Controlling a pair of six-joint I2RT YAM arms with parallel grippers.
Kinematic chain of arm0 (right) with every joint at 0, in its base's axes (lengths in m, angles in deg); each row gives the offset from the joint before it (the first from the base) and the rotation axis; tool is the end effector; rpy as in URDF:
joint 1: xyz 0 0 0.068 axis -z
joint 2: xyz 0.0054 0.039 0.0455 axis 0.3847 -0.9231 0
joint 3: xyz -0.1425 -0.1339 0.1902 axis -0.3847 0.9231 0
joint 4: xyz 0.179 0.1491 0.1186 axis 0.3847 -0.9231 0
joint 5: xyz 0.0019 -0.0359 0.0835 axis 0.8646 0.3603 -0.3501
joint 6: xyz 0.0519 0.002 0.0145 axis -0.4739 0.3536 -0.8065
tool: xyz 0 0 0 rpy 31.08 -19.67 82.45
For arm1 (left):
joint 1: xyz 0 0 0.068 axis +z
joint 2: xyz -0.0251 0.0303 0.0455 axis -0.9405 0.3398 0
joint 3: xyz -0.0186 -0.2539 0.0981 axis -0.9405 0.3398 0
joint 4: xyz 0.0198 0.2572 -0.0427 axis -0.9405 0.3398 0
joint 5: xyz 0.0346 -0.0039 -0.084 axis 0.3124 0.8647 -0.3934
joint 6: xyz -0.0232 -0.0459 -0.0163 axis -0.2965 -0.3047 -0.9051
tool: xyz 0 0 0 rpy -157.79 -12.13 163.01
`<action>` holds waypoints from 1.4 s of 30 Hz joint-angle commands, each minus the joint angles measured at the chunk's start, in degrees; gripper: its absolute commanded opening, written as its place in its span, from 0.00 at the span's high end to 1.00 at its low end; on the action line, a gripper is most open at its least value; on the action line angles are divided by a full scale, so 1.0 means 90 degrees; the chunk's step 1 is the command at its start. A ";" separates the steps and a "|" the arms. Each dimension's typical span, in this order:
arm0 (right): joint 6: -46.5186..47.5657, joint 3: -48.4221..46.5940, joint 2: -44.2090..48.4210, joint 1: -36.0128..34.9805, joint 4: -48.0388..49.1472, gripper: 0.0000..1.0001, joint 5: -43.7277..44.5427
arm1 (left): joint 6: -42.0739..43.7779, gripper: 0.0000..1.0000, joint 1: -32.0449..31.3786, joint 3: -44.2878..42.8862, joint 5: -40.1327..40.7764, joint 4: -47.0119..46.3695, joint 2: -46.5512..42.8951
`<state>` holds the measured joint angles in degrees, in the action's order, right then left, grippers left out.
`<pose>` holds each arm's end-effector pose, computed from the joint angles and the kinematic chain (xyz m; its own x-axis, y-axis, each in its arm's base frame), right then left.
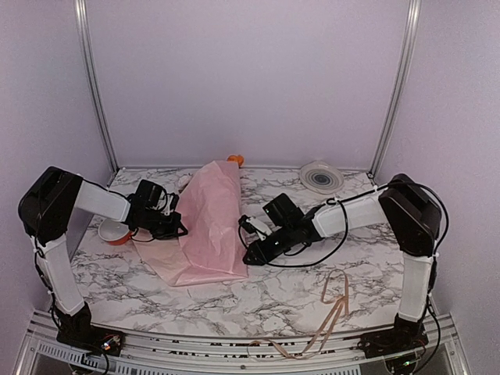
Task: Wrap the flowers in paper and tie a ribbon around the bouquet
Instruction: Press the fold line on the 2/3-folded wrapping paper, then move the 2/3-folded wrapping paper to the center of the board.
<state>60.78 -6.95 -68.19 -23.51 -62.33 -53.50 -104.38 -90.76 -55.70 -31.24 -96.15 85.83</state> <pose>0.2688 0.2997 0.1296 -0.6982 -0.4904 -0.5216 -0.7098 0.5695 0.4146 0.3385 -0.1411 0.1247 -0.8439 -0.0511 -0.5340 0.2646 0.8263 -0.4973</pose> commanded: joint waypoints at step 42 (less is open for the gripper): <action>-0.3288 -0.0176 -0.1110 0.1225 0.3527 1.00 -0.2529 | 0.0685 1.00 -0.0276 -0.0682 0.0697 0.1246 0.0511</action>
<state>30.53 -11.58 -82.81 -13.63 -30.39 -78.72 -99.50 -91.09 -59.28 -25.91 -89.87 86.14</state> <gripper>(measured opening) 0.006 0.004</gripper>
